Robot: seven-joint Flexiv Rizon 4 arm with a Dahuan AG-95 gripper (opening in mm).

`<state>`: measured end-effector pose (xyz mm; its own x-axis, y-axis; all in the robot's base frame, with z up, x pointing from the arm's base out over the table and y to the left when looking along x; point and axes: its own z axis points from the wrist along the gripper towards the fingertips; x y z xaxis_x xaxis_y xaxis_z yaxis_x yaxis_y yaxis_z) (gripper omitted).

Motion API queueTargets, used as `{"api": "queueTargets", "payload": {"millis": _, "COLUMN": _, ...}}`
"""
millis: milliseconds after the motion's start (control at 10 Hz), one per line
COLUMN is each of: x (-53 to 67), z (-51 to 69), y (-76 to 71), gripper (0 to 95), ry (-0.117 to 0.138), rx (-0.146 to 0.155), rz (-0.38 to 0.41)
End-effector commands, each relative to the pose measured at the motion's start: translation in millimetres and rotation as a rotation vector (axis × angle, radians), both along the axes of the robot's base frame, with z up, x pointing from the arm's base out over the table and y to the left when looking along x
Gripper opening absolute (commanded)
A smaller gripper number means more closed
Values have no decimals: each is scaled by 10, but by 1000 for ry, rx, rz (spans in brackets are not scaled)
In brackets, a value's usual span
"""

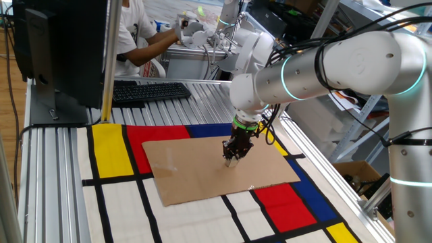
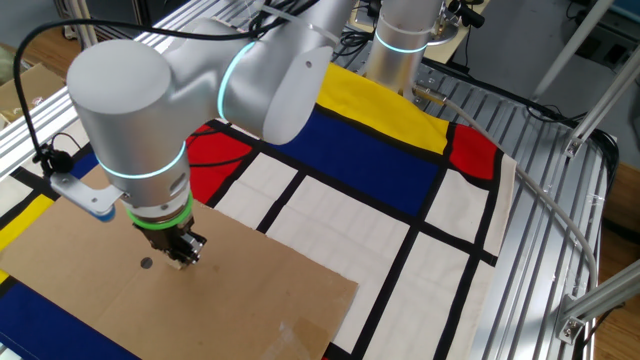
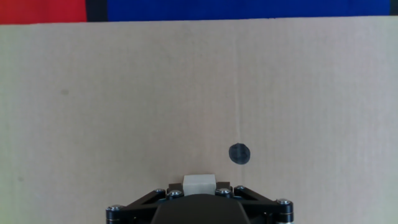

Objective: Hold a small block with the gripper and sweep it from left to right on the table

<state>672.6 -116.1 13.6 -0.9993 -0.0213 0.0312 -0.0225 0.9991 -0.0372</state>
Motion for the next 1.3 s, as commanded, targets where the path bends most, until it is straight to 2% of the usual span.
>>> {"api": "queueTargets", "payload": {"millis": 100, "x": -14, "z": 5, "y": 3, "gripper": 0, "ry": -1, "rx": 14, "rz": -2}}
{"api": "queueTargets", "payload": {"millis": 300, "x": -15, "z": 3, "y": 1, "gripper": 0, "ry": -2, "rx": 39, "rz": -6}}
{"api": "queueTargets", "payload": {"millis": 600, "x": -16, "z": 1, "y": -2, "gripper": 0, "ry": -2, "rx": 50, "rz": -8}}
{"api": "queueTargets", "payload": {"millis": 900, "x": -17, "z": 0, "y": -3, "gripper": 0, "ry": 1, "rx": 47, "rz": -14}}
{"api": "queueTargets", "payload": {"millis": 1300, "x": -7, "z": -26, "y": 5, "gripper": 0, "ry": -2, "rx": 69, "rz": -35}}
